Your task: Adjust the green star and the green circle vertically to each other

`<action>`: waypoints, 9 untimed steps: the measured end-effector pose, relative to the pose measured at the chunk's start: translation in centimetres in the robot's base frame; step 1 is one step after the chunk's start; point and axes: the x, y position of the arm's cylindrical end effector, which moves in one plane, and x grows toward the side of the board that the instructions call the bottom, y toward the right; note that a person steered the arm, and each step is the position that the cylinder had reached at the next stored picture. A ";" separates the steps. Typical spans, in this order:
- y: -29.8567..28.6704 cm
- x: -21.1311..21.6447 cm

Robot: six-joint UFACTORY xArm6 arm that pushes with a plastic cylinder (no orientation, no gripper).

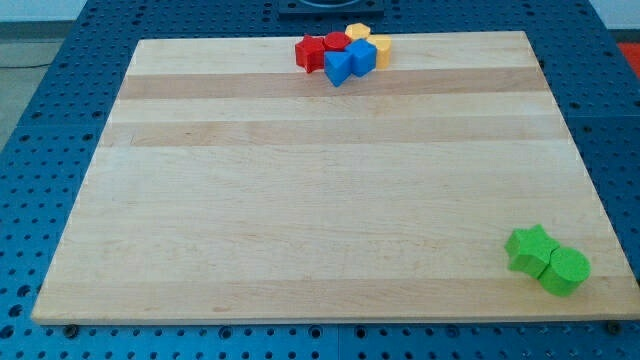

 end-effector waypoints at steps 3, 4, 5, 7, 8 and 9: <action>-9.1 -0.7; -10.3 -2.3; -11.8 -5.2; -18.8 -6.4; -21.4 -8.1; -21.6 -12.1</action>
